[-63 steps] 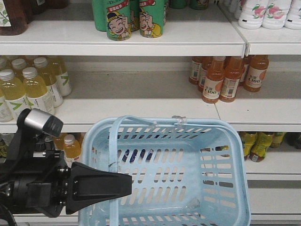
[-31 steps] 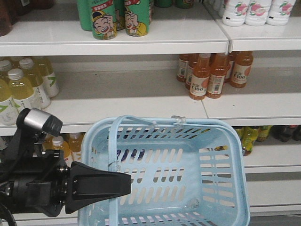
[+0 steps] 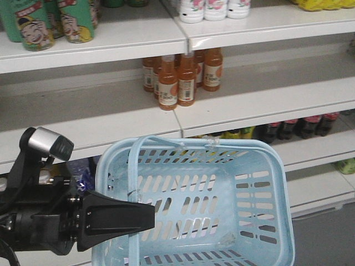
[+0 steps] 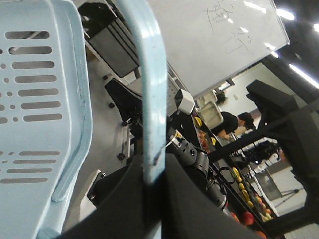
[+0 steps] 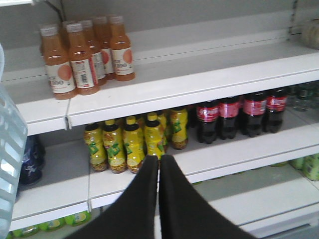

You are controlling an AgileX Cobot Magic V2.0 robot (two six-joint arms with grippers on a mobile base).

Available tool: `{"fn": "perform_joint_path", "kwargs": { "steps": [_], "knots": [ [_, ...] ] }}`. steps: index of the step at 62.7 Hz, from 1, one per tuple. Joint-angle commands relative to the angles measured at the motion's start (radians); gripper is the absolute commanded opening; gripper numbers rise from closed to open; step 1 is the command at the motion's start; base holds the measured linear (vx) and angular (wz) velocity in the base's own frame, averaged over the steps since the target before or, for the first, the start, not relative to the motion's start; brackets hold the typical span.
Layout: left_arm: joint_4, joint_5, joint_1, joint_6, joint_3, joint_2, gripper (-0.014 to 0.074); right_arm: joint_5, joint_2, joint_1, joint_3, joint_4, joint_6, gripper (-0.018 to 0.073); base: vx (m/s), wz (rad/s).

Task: Place coke in basket with both arms
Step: 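Hold the basket with the left gripper while turning the base away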

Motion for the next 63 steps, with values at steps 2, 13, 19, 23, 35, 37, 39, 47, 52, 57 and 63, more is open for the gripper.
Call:
{"fn": "perform_joint_path", "kwargs": {
  "steps": [2,13,19,23,35,37,39,47,52,57,63],
  "knots": [
    [-0.089,-0.221,0.005,0.002,-0.025,-0.024,-0.0007,-0.071,-0.018,0.001,0.01,-0.015,-0.006,-0.0005,-0.05,-0.59],
    [-0.089,-0.221,0.005,0.002,-0.025,-0.024,-0.0007,-0.072,-0.018,0.001,0.01,-0.015,-0.006,-0.0005,-0.06,-0.6],
    [-0.089,-0.221,0.005,0.002,-0.025,-0.024,-0.0007,-0.072,-0.018,0.001,0.01,-0.015,-0.006,-0.0005,-0.06,-0.6],
    [-0.089,-0.221,0.005,0.002,-0.025,-0.024,-0.0007,-0.072,-0.018,0.001,0.01,-0.015,-0.006,-0.0005,-0.07,-0.58],
    [-0.089,-0.221,0.005,0.002,-0.025,-0.024,-0.0007,-0.072,-0.018,0.001,0.01,-0.015,-0.006,-0.0005,-0.07,-0.52],
    [-0.089,-0.221,0.005,0.002,-0.025,-0.024,-0.0007,-0.072,-0.018,0.001,0.01,-0.015,-0.006,-0.0005,-0.07,-0.47],
    [-0.089,-0.221,0.005,0.002,-0.025,-0.024,-0.0007,-0.072,-0.018,0.001,0.01,-0.015,-0.006,-0.0005,-0.07,-0.47],
    [-0.089,-0.221,0.005,0.002,-0.025,-0.024,-0.0007,-0.072,-0.018,0.001,0.01,-0.015,-0.006,-0.0005,-0.07,-0.46],
    [-0.089,-0.221,0.005,0.002,-0.025,-0.024,-0.0007,-0.072,-0.018,0.001,0.01,-0.015,-0.006,-0.0005,-0.06,-0.46],
    [-0.088,-0.221,0.005,0.002,-0.025,-0.024,-0.0007,-0.072,-0.018,0.001,0.01,-0.015,-0.006,-0.0005,-0.06,-0.46],
    [-0.088,-0.221,0.005,0.002,-0.025,-0.024,-0.0007,-0.072,-0.018,0.001,0.01,-0.015,-0.006,-0.0005,-0.05,-0.46]
  ]
}}
